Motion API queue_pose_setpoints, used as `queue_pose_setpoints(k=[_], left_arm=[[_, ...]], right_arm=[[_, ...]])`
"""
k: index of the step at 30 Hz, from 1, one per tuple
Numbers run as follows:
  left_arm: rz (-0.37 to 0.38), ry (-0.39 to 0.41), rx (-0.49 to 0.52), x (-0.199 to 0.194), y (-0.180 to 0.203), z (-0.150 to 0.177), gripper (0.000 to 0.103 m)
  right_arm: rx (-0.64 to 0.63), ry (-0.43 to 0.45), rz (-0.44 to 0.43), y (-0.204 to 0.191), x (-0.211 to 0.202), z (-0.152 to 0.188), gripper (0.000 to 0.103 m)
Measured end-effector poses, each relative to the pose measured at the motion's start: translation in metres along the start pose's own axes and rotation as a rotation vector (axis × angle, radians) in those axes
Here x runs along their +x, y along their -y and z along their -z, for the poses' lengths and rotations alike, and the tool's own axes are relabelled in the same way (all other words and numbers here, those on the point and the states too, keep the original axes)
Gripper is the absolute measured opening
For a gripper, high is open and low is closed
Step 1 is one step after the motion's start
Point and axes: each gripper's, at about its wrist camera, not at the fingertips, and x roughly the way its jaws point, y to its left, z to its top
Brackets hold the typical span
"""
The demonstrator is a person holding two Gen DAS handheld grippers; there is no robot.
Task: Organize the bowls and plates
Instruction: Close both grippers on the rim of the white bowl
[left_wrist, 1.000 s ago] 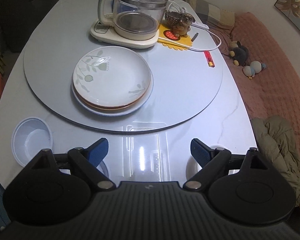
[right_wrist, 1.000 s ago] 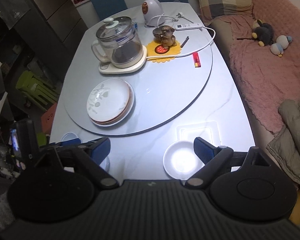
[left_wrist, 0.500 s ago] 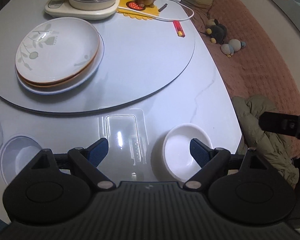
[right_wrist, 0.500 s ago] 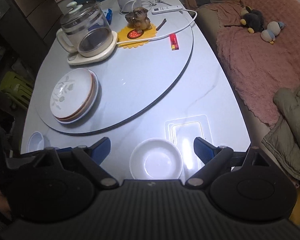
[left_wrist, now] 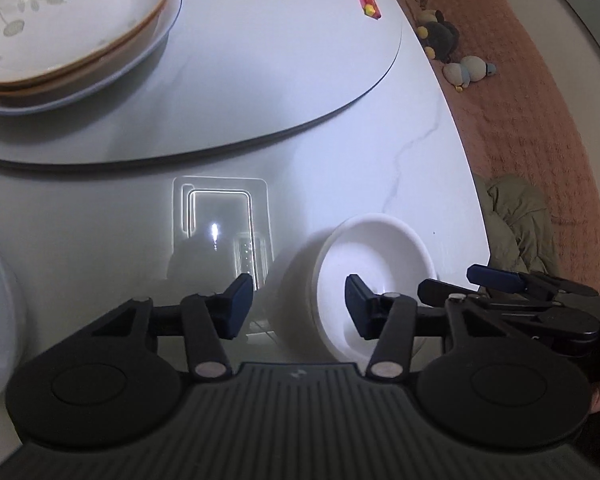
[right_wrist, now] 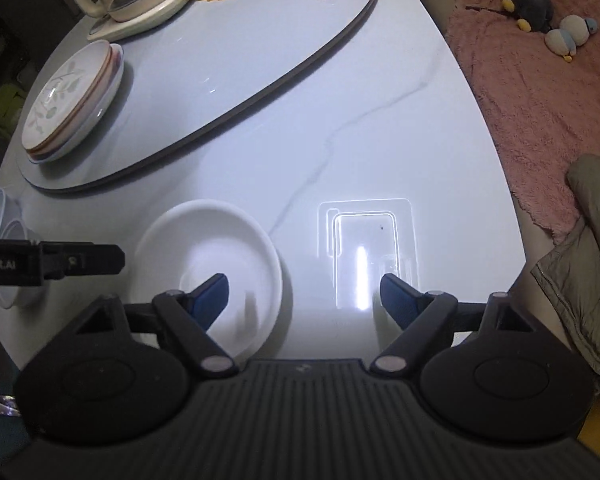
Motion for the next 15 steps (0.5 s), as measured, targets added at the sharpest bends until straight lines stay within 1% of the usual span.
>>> queue_pose_setpoints(k=[1, 2, 4, 5, 7, 8, 10, 11, 13, 15], left_arm=[[-0.004, -0.003, -0.001, 0.005, 0.002, 0.001, 0.050], [-0.007, -0.007, -0.004, 0.009, 0.003, 0.002, 0.047], [0.000, -0.010, -0.017, 0.016, 0.004, 0.003, 0.037], [0.001, -0.013, -0.023, 0.019, 0.005, 0.003, 0.035], [-0.003, -0.017, -0.025, 0.025, 0.008, 0.003, 0.027], [0.000, -0.020, -0.025, 0.027, 0.009, 0.004, 0.025], [0.006, -0.024, -0.035, 0.031, 0.009, 0.005, 0.018], [0.011, -0.029, -0.050, 0.033, 0.009, 0.005, 0.017], [0.032, -0.045, -0.078, 0.038, 0.010, 0.005, 0.014], [0.028, -0.050, -0.078, 0.040, 0.014, 0.005, 0.013]], right_arm=[[-0.003, -0.010, 0.001, 0.000, 0.005, 0.000, 0.075], [0.002, -0.021, -0.010, 0.001, 0.009, 0.000, 0.073], [0.016, -0.042, -0.027, 0.003, 0.016, 0.000, 0.062], [0.018, -0.044, -0.033, 0.003, 0.018, -0.001, 0.059], [0.006, -0.051, -0.042, 0.002, 0.023, -0.001, 0.047], [-0.003, -0.057, -0.048, 0.001, 0.024, -0.002, 0.043], [-0.013, -0.062, -0.063, -0.001, 0.026, -0.003, 0.032], [-0.018, -0.069, -0.068, -0.002, 0.028, -0.004, 0.030], [-0.038, -0.089, -0.078, -0.004, 0.030, -0.004, 0.018], [-0.067, -0.103, -0.074, -0.007, 0.032, -0.005, 0.013]])
